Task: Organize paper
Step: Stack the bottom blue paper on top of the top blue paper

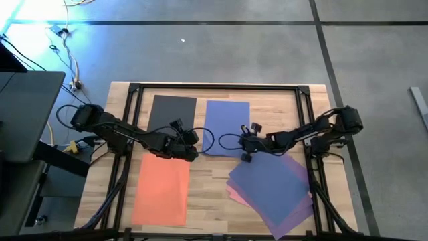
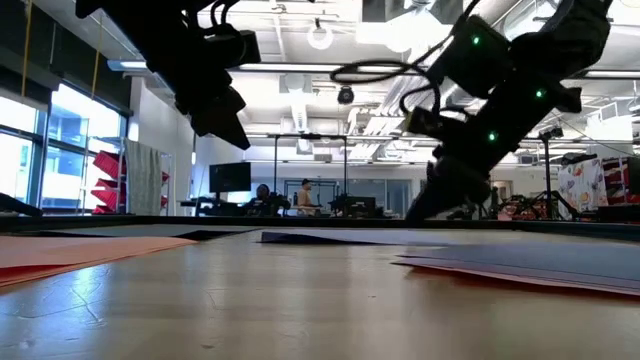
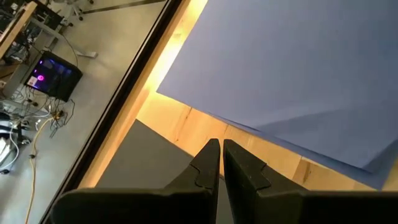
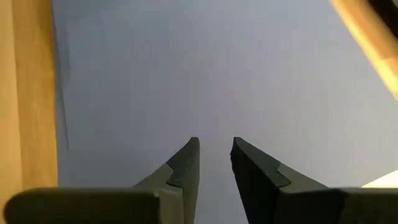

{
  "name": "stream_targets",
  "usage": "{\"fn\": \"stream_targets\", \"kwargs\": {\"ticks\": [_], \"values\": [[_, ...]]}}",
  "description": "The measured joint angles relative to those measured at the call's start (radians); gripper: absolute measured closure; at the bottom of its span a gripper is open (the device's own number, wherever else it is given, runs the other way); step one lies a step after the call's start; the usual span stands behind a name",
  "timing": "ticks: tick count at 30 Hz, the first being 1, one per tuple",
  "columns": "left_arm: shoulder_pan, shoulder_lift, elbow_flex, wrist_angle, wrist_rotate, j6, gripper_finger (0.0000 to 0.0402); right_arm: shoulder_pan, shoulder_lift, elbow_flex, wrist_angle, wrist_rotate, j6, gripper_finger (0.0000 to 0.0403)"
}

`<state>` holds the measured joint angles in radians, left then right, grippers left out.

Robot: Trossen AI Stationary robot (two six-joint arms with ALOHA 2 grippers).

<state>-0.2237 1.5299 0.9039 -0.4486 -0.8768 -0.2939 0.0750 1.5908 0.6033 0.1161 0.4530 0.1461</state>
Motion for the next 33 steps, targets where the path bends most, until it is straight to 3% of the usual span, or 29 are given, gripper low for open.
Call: {"fn": "stream_targets", "kwargs": {"ticks": [10, 14, 18, 25, 28, 33], "values": [[-0.004, -0.027, 0.0, -0.061, -0.055, -0.02, 0.0402, 0.048, -0.182, 0.002, -0.031, -0.019, -0.017, 0.0225], [-0.022, -0.054, 0.0, -0.08, -0.051, -0.026, 0.0402, 0.161, -0.297, 0.003, -0.089, -0.014, 0.066, 0.0215], [-0.04, -0.076, 0.0, -0.078, -0.048, -0.019, 0.0402, 0.361, -0.344, 0.003, -0.136, 0.05, 0.185, 0.0221], [-0.061, -0.077, 0.001, -0.041, 0.051, 0.011, 0.0402, 0.677, -0.225, 0.003, -0.094, 0.219, 0.439, 0.0242], [-0.061, -0.077, 0.001, 0.026, 0.088, 0.064, 0.0402, 0.725, -0.125, 0.003, -0.061, 0.261, 0.542, 0.0245], [-0.057, -0.077, 0.001, 0.172, 0.112, 0.167, 0.0402, 0.713, 0.019, 0.003, -0.059, 0.376, 0.692, 0.0231]]}}
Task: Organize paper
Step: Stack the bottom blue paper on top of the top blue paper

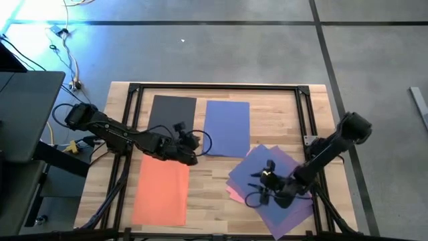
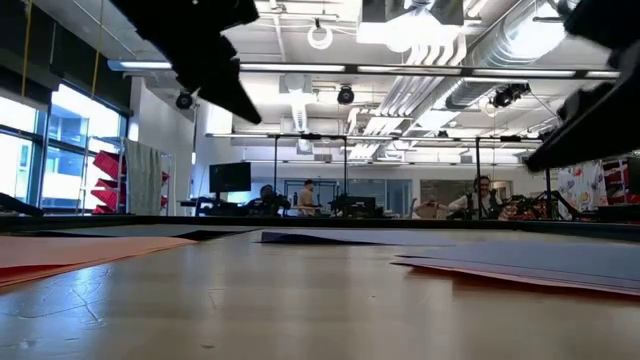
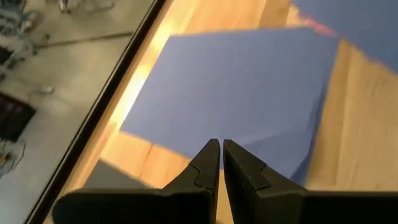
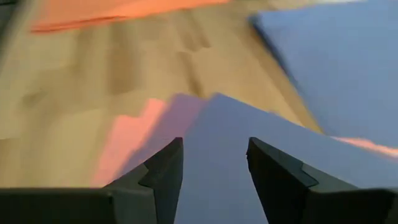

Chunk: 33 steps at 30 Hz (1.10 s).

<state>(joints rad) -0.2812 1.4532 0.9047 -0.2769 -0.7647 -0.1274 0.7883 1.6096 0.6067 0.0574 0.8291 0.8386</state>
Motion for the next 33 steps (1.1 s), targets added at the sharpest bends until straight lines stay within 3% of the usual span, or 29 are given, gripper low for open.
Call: {"fn": "stream_targets", "kwargs": {"ticks": [4, 12, 16, 26, 33], "values": [[0.007, 0.0, 0.0, 0.089, 0.003, 0.07, 0.0402, -0.016, 0.055, 0.0, 0.003, 0.06, 0.037, 0.02], [0.013, 0.0, 0.0, 0.102, 0.024, 0.083, 0.0402, -0.025, 0.147, 0.0, -0.008, -0.002, 0.107, 0.0191], [0.016, 0.0, 0.0, 0.101, 0.025, 0.084, 0.0402, -0.042, 0.166, 0.003, -0.015, -0.046, 0.131, 0.0231], [0.016, 0.0, 0.0, 0.098, 0.062, 0.077, 0.0402, -0.042, 0.176, 0.003, -0.035, -0.028, 0.145, 0.0385], [0.014, 0.0, 0.0, 0.097, 0.068, 0.078, 0.0402, -0.04, 0.088, 0.0, -0.044, 0.039, 0.073, 0.0402]]}}
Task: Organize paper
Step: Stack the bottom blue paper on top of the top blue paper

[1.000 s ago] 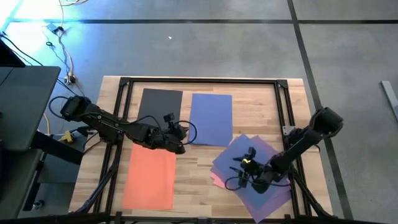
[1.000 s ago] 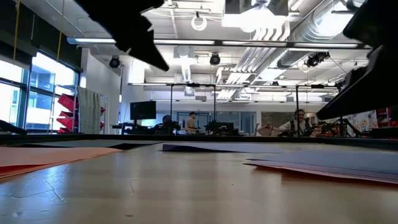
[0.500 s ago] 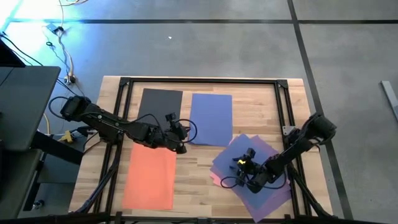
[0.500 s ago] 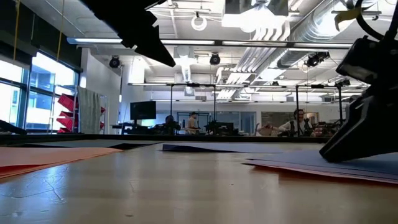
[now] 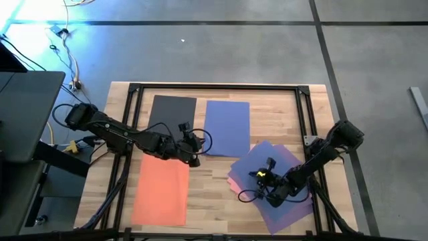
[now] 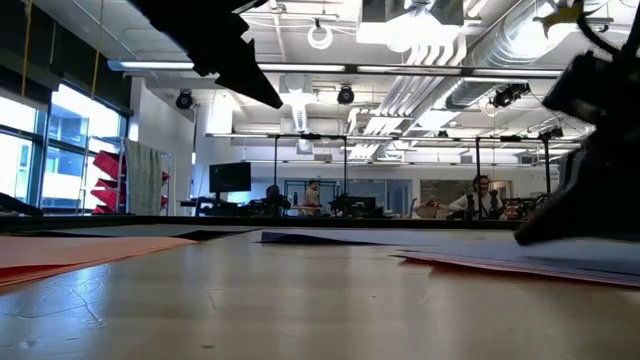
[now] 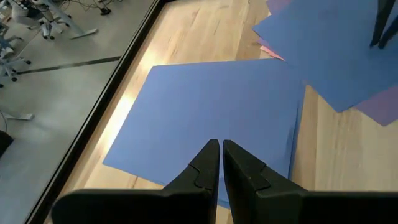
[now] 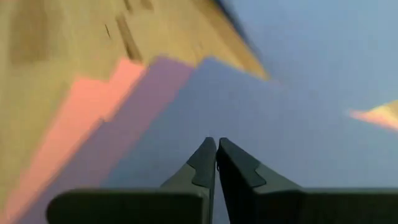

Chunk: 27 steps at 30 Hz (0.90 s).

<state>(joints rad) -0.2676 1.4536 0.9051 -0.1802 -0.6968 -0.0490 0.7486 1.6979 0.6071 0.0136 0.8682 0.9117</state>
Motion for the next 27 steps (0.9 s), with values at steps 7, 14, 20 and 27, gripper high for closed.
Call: {"fn": "stream_targets", "kwargs": {"ticks": [7, 14, 20, 27], "values": [[0.0, 0.0, 0.0, -0.001, 0.0, 0.0, 0.0402, 0.032, -0.105, 0.0, -0.031, 0.022, -0.026, 0.0401], [0.0, 0.0, 0.0, 0.0, 0.008, -0.009, 0.0402, 0.053, -0.126, -0.011, -0.149, 0.038, 0.165, 0.0349], [0.0, 0.0, 0.0, -0.001, 0.008, -0.02, 0.0402, 0.081, -0.126, -0.114, -0.001, 0.064, 0.189, 0.0247], [-0.003, 0.0, 0.0, -0.001, 0.015, -0.02, 0.0402, 0.083, -0.126, -0.26, 0.186, 0.026, 0.19, 0.0189]]}}
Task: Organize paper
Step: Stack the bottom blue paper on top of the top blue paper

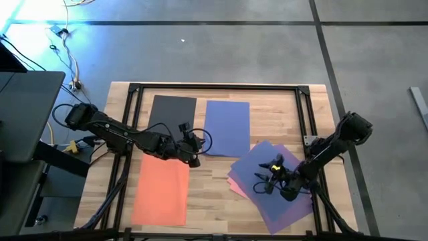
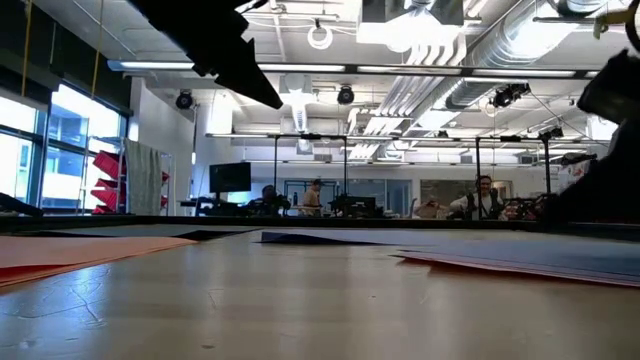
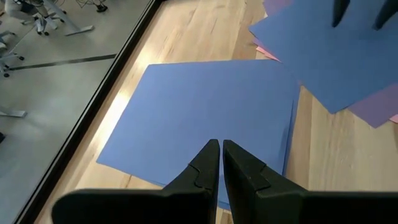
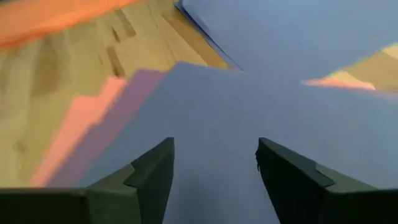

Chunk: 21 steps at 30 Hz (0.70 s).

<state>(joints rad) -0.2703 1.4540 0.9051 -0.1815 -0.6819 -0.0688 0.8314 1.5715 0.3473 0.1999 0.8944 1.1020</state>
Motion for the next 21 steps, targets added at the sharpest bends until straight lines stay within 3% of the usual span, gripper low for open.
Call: {"fn": "stream_targets", "kwargs": {"ticks": [10, 21], "values": [[0.002, 0.0, 0.0, 0.0, 0.0, 0.0, 0.0402, -0.002, 0.001, -0.025, -0.036, -0.039, 0.001, 0.0251], [0.0, 0.0, 0.0, -0.001, 0.017, -0.008, 0.0402, -0.006, 0.108, -0.007, -0.017, 0.013, 0.057, 0.0348]]}}
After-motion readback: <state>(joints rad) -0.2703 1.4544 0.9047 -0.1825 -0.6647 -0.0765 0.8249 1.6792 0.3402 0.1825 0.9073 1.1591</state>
